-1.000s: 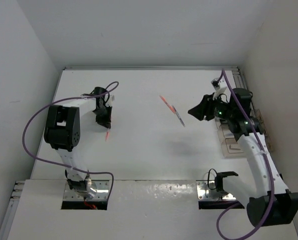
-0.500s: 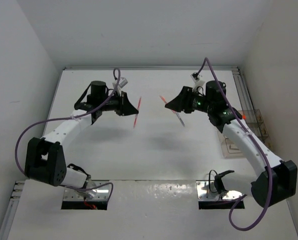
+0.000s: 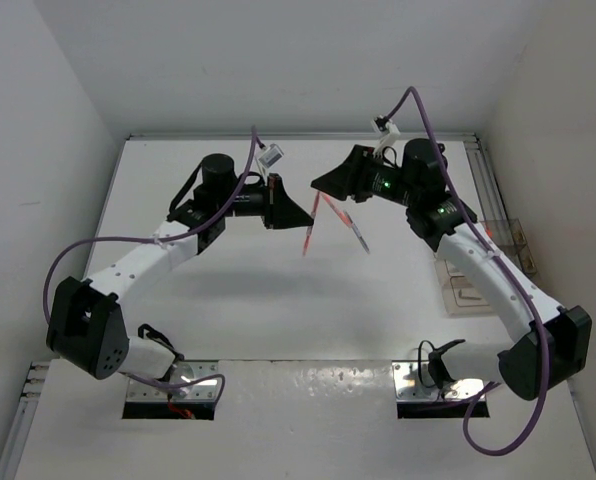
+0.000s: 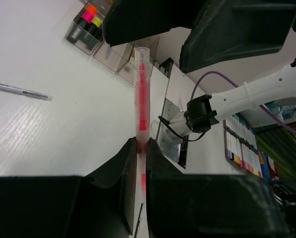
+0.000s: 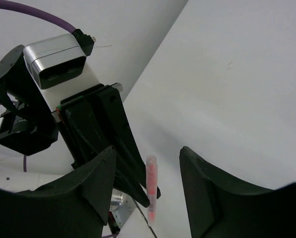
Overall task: Sort the stationery into containers
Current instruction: Place the pen in the storage box.
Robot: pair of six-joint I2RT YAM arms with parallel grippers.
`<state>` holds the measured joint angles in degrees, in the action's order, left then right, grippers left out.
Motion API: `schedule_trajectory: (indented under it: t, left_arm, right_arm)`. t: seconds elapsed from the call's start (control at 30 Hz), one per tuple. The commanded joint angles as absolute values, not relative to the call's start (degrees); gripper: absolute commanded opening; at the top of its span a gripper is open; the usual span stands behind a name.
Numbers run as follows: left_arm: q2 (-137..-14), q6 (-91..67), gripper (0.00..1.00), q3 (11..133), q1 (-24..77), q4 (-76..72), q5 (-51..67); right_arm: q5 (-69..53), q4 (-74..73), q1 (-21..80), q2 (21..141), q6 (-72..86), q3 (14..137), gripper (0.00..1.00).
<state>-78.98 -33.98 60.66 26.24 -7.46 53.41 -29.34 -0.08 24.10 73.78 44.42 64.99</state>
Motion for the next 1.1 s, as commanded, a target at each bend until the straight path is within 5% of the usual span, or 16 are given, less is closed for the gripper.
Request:
schedule_trajectory:
  t: [0.0,0.13,0.37,0.6,0.63,0.7,0.73,0.77,0.97,1.07]
  left_arm:
    - [-77.61,-36.03,0.00,62.84,26.98,-10.63,53.88]
    - [-77.52,-36.04,0.00,63.37,27.33,-10.46,53.70]
    - [-77.78,-35.86,0.00,64.34,27.60,-10.28,53.35]
    - [-77.78,-34.72,0.02,64.86,27.60,-8.97,53.17]
    - [-77.78,-34.02,0.11,64.95,27.51,-8.44,53.09]
    - [-77.96,-32.88,0.47,65.21,26.90,-6.17,52.65]
    - [-77.96,-30.52,0.91,65.74,26.46,-4.33,52.04]
    - [-77.87,-28.85,1.00,66.44,25.85,-1.52,50.90]
    - [-79.28,-17.15,1.00,69.70,17.06,13.35,47.20]
    - [-79.98,-15.47,1.00,69.08,13.37,14.50,47.29]
  right_arm:
    - [-28.30,0.35,25.13,73.57,42.89,66.54,0.54]
    - [-28.56,0.35,26.01,72.69,42.37,65.57,0.48]
    - [-29.70,-1.58,26.45,73.12,41.22,66.18,0.10]
    - [-30.24,-4.65,26.19,73.21,38.50,66.36,0.00]
    - [-30.32,-4.83,26.02,73.04,38.06,66.27,0.00]
    - [-30.41,-5.80,25.75,72.60,34.74,66.62,0.00]
    - [-30.50,-7.71,25.06,72.34,32.80,67.49,0.00]
    - [-30.50,-9.04,24.44,71.99,30.52,67.85,0.00]
    - [-36.91,-26.33,15.39,68.04,-5.71,70.23,0.00]
    - [-36.48,-38.91,11.35,63.73,-49.39,65.23,0.00]
